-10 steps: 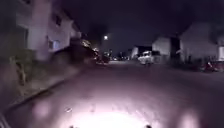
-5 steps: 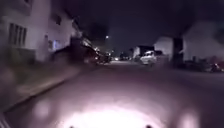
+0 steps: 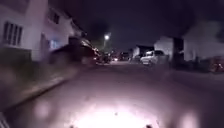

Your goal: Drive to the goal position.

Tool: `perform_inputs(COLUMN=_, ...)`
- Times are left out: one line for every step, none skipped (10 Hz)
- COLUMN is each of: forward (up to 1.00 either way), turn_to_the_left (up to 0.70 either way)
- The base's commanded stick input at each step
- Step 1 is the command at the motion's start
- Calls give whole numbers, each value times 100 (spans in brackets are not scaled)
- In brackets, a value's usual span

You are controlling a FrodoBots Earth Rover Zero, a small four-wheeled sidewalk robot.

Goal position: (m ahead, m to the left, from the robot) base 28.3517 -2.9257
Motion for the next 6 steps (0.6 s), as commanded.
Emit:
perform_inputs(forward=70, turn_to_the_left=0)
perform_inputs(forward=70, turn_to_the_left=0)
perform_inputs(forward=70, turn_to_the_left=0)
perform_inputs(forward=70, turn_to_the_left=0)
perform_inputs(forward=70, turn_to_the_left=0)
perform_inputs(forward=70, turn_to_the_left=0)
